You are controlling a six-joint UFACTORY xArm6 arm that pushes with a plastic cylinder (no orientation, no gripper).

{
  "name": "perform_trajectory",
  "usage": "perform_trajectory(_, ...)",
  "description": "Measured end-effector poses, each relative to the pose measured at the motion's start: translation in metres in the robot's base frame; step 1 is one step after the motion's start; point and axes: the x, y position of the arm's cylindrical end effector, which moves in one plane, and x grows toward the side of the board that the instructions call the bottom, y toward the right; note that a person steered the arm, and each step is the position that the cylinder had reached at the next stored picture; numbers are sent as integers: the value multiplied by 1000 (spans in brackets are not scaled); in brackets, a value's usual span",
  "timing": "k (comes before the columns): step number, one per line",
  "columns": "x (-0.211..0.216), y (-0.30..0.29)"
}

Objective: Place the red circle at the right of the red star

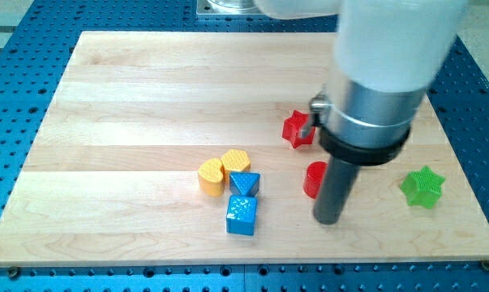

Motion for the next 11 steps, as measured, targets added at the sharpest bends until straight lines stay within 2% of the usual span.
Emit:
perform_trajectory(2,-85,-72)
perform_trajectory(3,-53,-84)
perform_trajectory(4,-15,-52)
perform_trajectory(6,-82,-42)
perform_trajectory(7,-48,-42)
perform_trajectory(8,-44,-31)
perform_trajectory(9,-81,-37)
perform_trajectory(10,-88,-35)
perform_trajectory(11,-67,-28)
